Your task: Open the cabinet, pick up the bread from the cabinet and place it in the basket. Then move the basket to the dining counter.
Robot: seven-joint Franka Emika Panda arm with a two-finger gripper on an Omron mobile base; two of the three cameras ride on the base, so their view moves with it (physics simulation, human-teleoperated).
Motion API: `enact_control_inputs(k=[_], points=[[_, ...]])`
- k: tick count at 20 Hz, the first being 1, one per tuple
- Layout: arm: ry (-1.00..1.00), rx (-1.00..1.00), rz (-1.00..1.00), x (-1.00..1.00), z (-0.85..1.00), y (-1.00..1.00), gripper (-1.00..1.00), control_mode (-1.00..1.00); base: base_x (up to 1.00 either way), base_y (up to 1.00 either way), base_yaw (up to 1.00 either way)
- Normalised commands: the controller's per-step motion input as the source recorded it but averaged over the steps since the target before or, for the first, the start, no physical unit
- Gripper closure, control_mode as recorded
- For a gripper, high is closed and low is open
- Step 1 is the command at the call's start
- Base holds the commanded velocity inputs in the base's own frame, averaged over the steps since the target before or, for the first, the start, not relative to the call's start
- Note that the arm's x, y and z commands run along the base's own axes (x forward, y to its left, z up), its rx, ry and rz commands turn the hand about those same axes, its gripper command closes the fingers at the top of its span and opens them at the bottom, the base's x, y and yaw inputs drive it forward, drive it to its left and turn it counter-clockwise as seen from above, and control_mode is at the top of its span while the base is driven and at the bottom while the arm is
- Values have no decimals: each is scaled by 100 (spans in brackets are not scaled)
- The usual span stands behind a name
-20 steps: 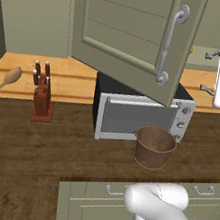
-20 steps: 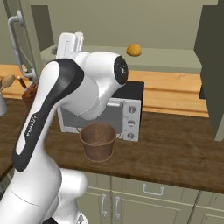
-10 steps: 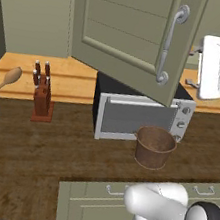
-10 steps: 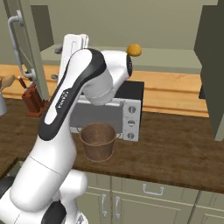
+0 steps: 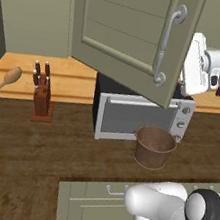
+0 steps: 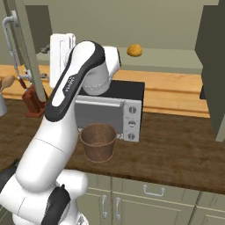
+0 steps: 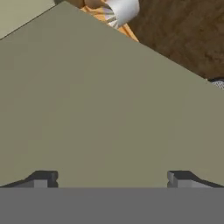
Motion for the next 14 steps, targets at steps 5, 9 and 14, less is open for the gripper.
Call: enact_control_inputs(k=[5, 9, 14], points=[[4, -1, 21, -10, -10, 99, -100, -100, 0, 0, 0], [8, 0, 14, -15, -12, 100, -100, -100, 0, 0, 0], [1, -3, -1, -6, -6, 100, -100, -100, 0, 0, 0]])
